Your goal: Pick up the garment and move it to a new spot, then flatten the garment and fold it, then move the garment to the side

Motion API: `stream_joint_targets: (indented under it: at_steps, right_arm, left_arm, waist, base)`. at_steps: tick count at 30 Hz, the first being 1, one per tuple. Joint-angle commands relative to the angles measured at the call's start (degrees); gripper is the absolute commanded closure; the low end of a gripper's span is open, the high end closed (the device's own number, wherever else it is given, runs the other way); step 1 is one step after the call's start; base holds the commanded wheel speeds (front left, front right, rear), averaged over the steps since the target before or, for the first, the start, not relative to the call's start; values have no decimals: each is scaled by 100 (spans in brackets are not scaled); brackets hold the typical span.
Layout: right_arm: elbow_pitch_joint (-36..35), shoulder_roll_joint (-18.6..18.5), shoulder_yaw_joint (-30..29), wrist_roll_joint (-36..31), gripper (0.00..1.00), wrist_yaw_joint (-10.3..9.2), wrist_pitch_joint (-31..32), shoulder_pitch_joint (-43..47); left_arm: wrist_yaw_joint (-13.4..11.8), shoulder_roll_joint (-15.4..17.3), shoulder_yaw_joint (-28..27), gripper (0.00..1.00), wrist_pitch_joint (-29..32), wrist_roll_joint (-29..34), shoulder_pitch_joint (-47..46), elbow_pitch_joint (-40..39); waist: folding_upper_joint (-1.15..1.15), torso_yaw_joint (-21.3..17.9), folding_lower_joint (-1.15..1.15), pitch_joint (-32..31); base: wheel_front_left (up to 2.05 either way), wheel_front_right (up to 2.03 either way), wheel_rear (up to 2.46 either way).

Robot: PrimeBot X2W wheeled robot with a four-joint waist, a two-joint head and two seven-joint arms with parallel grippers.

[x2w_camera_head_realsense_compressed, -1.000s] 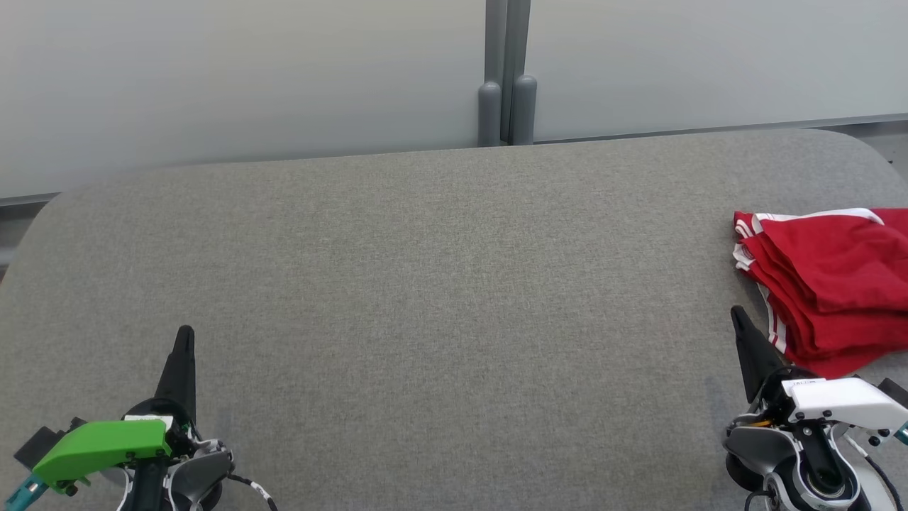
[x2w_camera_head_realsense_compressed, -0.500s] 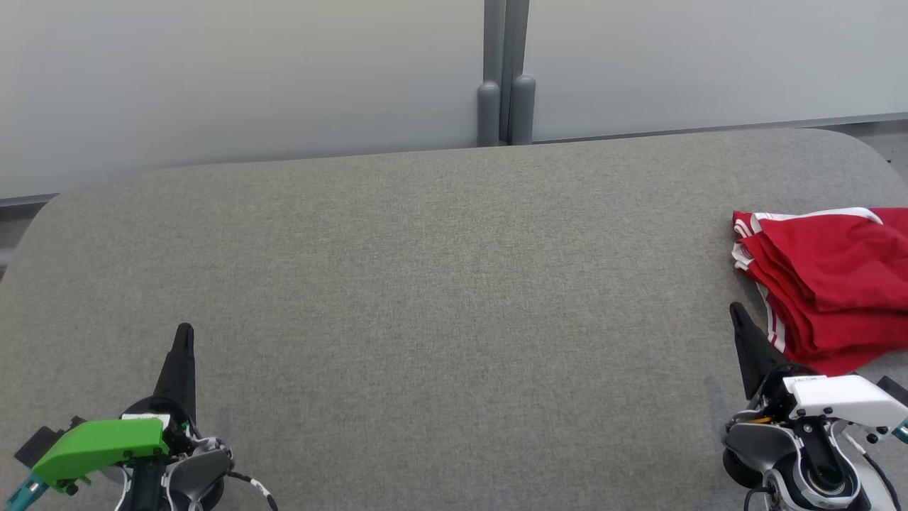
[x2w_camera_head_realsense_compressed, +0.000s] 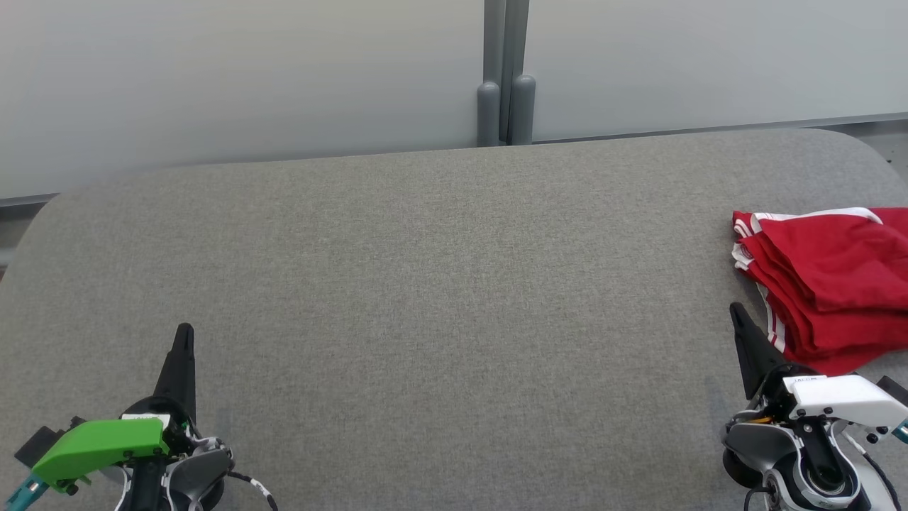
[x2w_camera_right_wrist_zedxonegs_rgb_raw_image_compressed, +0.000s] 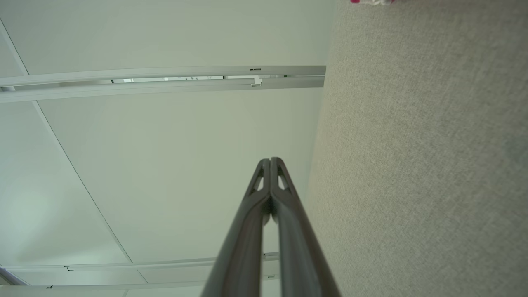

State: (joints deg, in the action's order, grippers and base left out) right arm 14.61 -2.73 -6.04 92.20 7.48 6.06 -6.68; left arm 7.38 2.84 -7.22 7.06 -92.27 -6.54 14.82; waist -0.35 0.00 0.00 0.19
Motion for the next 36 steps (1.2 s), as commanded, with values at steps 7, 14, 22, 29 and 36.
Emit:
stream_joint_targets:
  at_steps: [7, 14, 22, 29, 36]
  right_arm:
    - [14, -29, 10, 38, 100, 3, 19, -49]
    - [14, -29, 10, 38, 100, 3, 19, -49]
    - [13, -29, 10, 39, 100, 3, 19, -49]
    - [13, -29, 10, 39, 100, 2, 19, -49]
    - [13, -29, 11, 39, 100, 3, 19, -49]
  left_arm:
    - [24, -1, -9, 100, 19, 1, -69, -25]
    - [24, -1, -8, 100, 18, 0, -69, -26]
    - [24, -1, -8, 100, 18, 0, -69, -26]
    - [24, -1, -8, 100, 18, 0, -69, -26]
    - [24, -1, -8, 100, 18, 0, -69, -26]
  waist:
    - [35, 0, 0, 0]
    - [35, 0, 0, 0]
    - [35, 0, 0, 0]
    - [35, 0, 0, 0]
    - [35, 0, 0, 0]
  base:
    - [0, 0, 0]
    - [0, 0, 0]
    - [0, 0, 0]
    - [0, 0, 0]
    - [0, 0, 0]
